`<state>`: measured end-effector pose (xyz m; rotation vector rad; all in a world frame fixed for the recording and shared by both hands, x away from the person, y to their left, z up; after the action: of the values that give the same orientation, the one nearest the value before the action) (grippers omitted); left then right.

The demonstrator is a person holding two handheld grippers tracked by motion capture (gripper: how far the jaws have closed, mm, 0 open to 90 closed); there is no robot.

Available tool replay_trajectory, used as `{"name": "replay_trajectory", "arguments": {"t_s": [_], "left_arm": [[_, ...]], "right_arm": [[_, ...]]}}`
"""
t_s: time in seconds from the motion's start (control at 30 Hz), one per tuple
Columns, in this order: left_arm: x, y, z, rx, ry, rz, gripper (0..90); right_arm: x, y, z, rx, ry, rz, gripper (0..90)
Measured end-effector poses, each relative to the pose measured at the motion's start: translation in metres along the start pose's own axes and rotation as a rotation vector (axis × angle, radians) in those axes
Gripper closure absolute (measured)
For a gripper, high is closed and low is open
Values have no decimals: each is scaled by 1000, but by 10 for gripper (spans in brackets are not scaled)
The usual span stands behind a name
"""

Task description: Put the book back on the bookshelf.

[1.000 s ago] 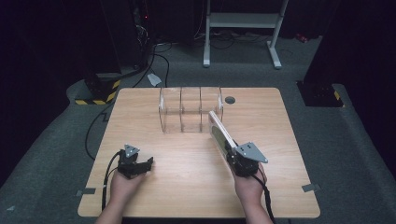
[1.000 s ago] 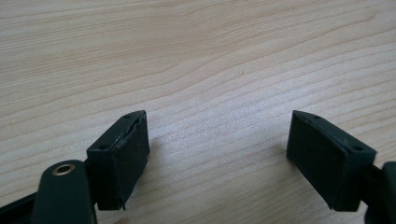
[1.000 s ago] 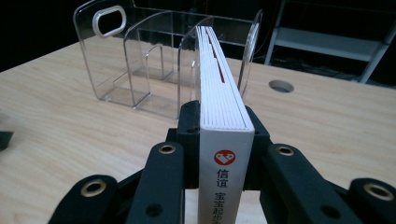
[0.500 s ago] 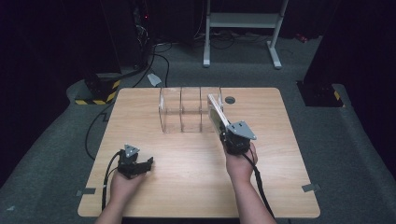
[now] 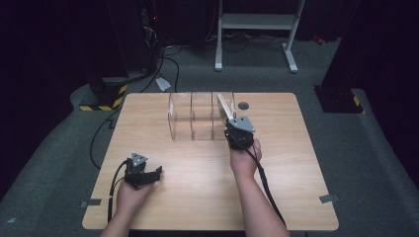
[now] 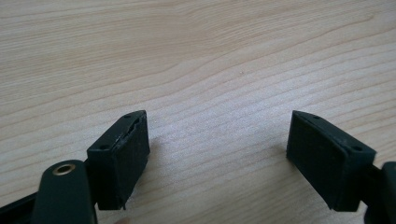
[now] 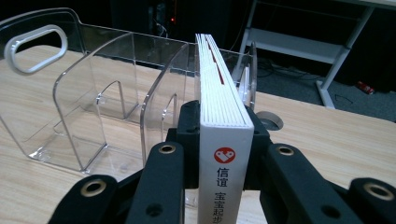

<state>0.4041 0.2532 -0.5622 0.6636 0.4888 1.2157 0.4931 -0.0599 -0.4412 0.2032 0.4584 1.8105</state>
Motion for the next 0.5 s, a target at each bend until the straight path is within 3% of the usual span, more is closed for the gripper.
{"name": "replay_trajectory", "arguments": {"t_s": [0.5], "left_arm": [[0,0,0,-1,-1,-2,216]], "right_arm": [[0,-22,8,15,-14,-32,752]]}}
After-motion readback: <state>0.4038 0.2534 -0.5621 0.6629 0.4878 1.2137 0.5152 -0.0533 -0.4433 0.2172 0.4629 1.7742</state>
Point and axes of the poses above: each handheld gripper's, and its own axes: y roughly backward along the jaws, z roughly out of its top, x roughly to its left, the point moved 5 cm from there along -y, roughly forward along the jaws, and after that the axes turned 2 degrees about x, right-handed, at the moved point
